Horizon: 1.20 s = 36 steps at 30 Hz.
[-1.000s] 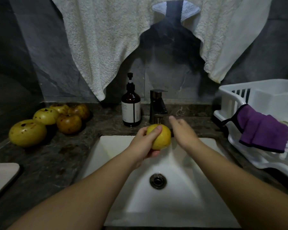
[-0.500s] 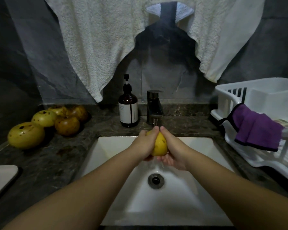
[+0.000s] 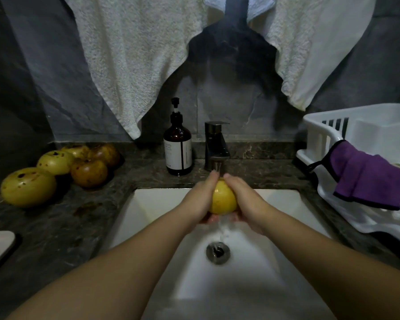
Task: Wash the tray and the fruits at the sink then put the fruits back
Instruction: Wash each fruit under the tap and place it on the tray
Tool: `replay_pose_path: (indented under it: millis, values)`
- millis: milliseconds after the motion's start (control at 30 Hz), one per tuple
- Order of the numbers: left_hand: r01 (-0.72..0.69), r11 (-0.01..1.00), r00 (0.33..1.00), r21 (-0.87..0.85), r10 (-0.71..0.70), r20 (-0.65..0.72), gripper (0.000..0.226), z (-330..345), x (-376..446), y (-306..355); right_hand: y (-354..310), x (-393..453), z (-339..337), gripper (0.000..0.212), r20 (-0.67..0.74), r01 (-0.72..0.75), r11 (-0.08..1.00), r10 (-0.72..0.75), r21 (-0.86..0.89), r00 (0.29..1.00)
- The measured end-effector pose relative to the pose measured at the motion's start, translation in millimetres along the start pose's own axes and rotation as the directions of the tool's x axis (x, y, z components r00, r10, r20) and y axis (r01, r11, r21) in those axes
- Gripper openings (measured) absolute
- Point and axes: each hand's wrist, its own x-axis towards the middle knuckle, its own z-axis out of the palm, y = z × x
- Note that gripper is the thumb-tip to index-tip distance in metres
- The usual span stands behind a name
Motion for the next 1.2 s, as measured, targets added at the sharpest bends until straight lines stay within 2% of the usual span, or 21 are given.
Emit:
replay_pose_path:
  millis: [33,67,100,200,233,300,333,433,467,567,600,700,800,833,900,933,1033,1067,1167,1200]
  values:
    - [-0.073,0.992,0.996,0.106,0.077,-0.034,0.061,1.7,0.0,-2.0,0.1,-2.0,0.6,0.053,0.041,-0.127,0.99,0.124,0.067,0.991]
    - [-0.115,0.979,0.991,0.168,0.124,-0.041,0.059,3.6,-0.9,-3.9,1.5,-2.5,0.9,0.063,0.064,-0.194,0.976,0.188,0.097,0.98]
    - [-0.1,0.983,0.994,0.154,0.105,-0.022,0.059,5.1,-2.0,-4.8,3.0,-0.3,0.2,0.063,0.062,-0.176,0.982,0.172,0.073,0.983]
    - [0.045,0.999,0.997,-0.031,-0.043,0.066,0.061,7.2,-5.9,-0.8,3.5,3.9,-3.6,0.041,-0.06,-0.018,0.995,0.012,-0.103,0.998]
    - [0.021,1.0,0.998,0.003,-0.021,0.053,0.062,7.2,-5.4,-0.1,2.3,3.5,-5.0,0.044,-0.056,-0.028,0.991,0.021,-0.129,0.998]
    - [-0.053,0.991,0.999,0.123,0.054,-0.008,0.063,8.4,-3.5,-2.7,2.1,2.1,-6.2,0.065,-0.021,-0.165,0.982,0.164,-0.091,0.986]
    - [-0.057,0.988,0.998,0.145,0.06,-0.016,0.063,9.1,-4.1,-3.4,1.4,0.4,-5.2,0.068,-0.018,-0.186,0.98,0.185,-0.074,0.983]
    - [0.075,0.997,0.995,0.005,-0.075,0.06,0.068,7.8,-5.2,-2.2,1.9,3.2,-3.4,0.035,-0.068,-0.007,0.989,-0.003,-0.145,0.998]
    - [0.086,0.996,0.996,-0.017,-0.085,0.038,0.069,6.7,-4.8,-0.4,1.2,3.5,-3.0,0.033,-0.066,0.003,0.988,-0.014,-0.156,0.998]
    - [-0.035,0.99,0.997,0.133,0.043,-0.057,0.064,7.1,0.3,-3.5,1.2,0.2,-2.1,0.058,-0.014,-0.171,0.983,0.171,-0.066,0.985]
    - [-0.042,0.991,0.998,0.128,0.048,-0.046,0.064,7.9,-0.7,-3.8,0.8,-0.1,-1.6,0.057,-0.014,-0.159,0.986,0.158,-0.059,0.987]
    - [0.044,0.999,0.998,0.022,-0.045,0.034,0.067,8.2,-3.9,-3.0,1.6,2.1,-3.2,0.035,-0.057,-0.033,0.988,0.024,-0.153,0.998]
    - [-0.06,0.989,0.998,0.136,0.064,-0.026,0.063,8.6,-0.5,-4.5,0.9,0.7,-2.1,0.051,-0.038,-0.13,0.989,0.127,-0.073,0.991]
    - [-0.073,0.988,0.996,0.133,0.078,-0.036,0.063,8.8,-0.6,-4.5,-0.1,0.3,-2.0,0.047,-0.047,-0.107,0.991,0.103,-0.076,0.994]
    - [-0.019,0.999,1.0,0.044,0.019,-0.006,0.066,8.3,-2.9,-2.7,-2.8,0.0,-1.8,0.031,-0.079,-0.002,0.989,-0.01,-0.15,0.997]
    - [0.0,1.0,1.0,0.017,0.0,0.0,0.068,7.8,-2.5,-2.1,-2.6,0.7,-3.2,0.028,-0.085,0.022,0.986,-0.036,-0.162,0.996]
    - [-0.08,0.987,0.994,0.142,0.089,-0.063,0.064,8.4,1.5,-3.0,-1.3,-1.0,-3.8,0.062,-0.012,-0.15,0.987,0.149,-0.066,0.989]
    - [-0.088,0.985,0.992,0.145,0.1,-0.078,0.063,9.3,1.7,-2.6,-0.1,-0.5,-3.8,0.063,-0.003,-0.158,0.987,0.158,-0.026,0.987]
    - [0.012,1.0,0.999,-0.017,-0.013,-0.045,0.064,9.4,0.4,-1.2,-2.7,0.2,-4.4,0.031,-0.066,0.006,0.994,-0.013,-0.105,0.998]
    - [0.034,0.999,0.999,-0.035,-0.036,-0.041,0.065,9.0,-0.3,-0.8,-3.5,-0.8,-4.3,0.029,-0.066,0.018,0.992,-0.026,-0.121,0.998]
